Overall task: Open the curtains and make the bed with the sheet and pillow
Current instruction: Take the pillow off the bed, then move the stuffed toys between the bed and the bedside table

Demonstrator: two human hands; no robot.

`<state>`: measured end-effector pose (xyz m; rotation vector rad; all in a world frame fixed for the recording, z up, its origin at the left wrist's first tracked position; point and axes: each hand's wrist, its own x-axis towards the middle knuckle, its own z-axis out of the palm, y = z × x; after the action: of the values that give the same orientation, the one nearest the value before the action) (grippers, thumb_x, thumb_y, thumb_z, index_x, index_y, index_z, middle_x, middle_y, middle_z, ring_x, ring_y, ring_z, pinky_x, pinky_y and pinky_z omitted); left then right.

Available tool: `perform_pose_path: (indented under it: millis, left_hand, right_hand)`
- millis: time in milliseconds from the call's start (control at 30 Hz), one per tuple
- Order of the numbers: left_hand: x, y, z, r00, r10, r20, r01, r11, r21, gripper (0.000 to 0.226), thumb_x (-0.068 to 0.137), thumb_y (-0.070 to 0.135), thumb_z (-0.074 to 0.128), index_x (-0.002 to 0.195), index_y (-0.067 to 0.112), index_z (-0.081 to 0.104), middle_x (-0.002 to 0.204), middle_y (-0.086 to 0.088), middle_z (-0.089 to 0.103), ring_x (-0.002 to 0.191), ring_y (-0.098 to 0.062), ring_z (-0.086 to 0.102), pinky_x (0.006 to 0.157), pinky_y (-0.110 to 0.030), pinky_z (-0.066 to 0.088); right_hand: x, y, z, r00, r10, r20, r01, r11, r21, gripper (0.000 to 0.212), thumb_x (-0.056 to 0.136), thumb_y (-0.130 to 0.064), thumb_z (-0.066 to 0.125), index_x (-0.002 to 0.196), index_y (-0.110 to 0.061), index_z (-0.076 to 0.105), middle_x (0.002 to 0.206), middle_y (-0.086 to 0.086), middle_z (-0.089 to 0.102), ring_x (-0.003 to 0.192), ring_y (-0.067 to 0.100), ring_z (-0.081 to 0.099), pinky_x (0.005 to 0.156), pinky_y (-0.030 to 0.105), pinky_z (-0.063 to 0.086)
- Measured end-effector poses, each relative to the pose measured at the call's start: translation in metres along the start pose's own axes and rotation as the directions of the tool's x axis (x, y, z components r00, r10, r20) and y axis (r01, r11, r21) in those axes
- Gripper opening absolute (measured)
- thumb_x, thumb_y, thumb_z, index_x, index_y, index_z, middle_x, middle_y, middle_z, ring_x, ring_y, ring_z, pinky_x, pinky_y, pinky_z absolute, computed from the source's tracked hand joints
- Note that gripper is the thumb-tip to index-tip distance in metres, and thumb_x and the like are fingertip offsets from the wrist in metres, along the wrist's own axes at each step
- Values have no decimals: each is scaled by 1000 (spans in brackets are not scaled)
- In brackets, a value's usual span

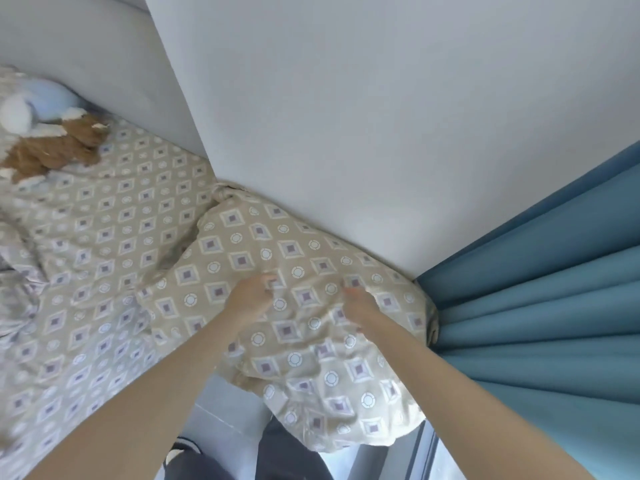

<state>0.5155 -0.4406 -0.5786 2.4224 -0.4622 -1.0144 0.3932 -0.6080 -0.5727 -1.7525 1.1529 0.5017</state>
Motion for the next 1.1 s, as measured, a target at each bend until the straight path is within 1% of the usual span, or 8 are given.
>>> perform_pose_path:
  millis: [100, 300, 433, 567, 667, 767, 967, 1100]
  left_hand:
    - [-21, 9, -27, 997, -19, -76, 9, 992, -129, 51, 89, 5, 46, 136, 23, 51, 136, -3, 54, 108, -27, 62, 84, -30, 48]
    - [-71, 0, -100, 973, -56, -226, -13, 957, -291, 50, 89, 7, 49, 136, 20, 50, 131, -3, 55, 84, -17, 59, 71, -25, 46]
    - [-114, -14, -154, 937, -108, -333, -6, 946, -323, 19, 96, 21, 47, 99, 34, 60, 115, -1, 56, 98, -13, 47, 63, -16, 38]
    - [-165, -59, -207, 884, -223, -410, 7, 885, -466, 48, 95, 9, 44, 139, 25, 44, 148, -2, 39, 117, -21, 53, 78, -28, 43]
    - [-215, -102, -241, 827, -304, -473, 6, 846, -533, 49, 96, 9, 44, 143, 24, 39, 151, -3, 34, 83, -13, 56, 64, -24, 43]
    - [-268, -150, -264, 766, -380, -519, 19, 820, -573, 49, 96, 10, 44, 143, 24, 41, 152, -1, 31, 105, -20, 58, 77, -33, 47]
    - [-372, -248, -284, 638, -482, -601, -9, 776, -631, 47, 95, 8, 44, 140, 20, 44, 147, -8, 40, 110, -22, 56, 82, -35, 47]
    - [-443, -317, -287, 575, -551, -605, -45, 717, -695, 48, 96, 10, 46, 142, 19, 42, 143, -6, 44, 123, -24, 49, 87, -25, 44]
  right_hand:
    - [-22, -27, -5, 998, -34, -51, 39, 995, 96, 56, 88, 3, 37, 137, -21, 47, 140, 8, 43, 98, 23, 51, 65, 25, 45]
    - [-85, -109, -1, 967, -253, -36, 255, 963, 87, 53, 88, 6, 36, 136, -14, 47, 139, 7, 46, 106, 20, 50, 84, 28, 42]
    - [-123, -160, 20, 922, -388, 18, 387, 921, 45, 51, 89, 5, 36, 134, -16, 48, 143, 8, 41, 111, 22, 51, 80, 27, 40]
    - [-169, -208, 59, 850, -512, 122, 517, 856, -6, 50, 89, 5, 38, 134, -14, 47, 132, 4, 47, 97, 20, 51, 65, 21, 42]
    - [-203, -239, 101, 808, -553, 203, 574, 817, -60, 50, 91, 4, 39, 137, -14, 47, 131, 9, 47, 88, 15, 53, 59, 20, 40]
    - [-241, -262, 151, 770, -564, 300, 611, 786, -91, 48, 93, 2, 38, 137, -16, 46, 136, 12, 45, 68, 9, 47, 55, 21, 40]
    - [-330, -283, 254, 701, -564, 437, 665, 738, -114, 46, 94, 1, 39, 135, -19, 47, 140, 8, 43, 124, 33, 49, 95, 44, 47]
    - [-386, -287, 331, 627, -577, 523, 735, 661, -151, 50, 93, 5, 40, 137, -18, 46, 147, 7, 37, 110, 25, 52, 95, 40, 46]
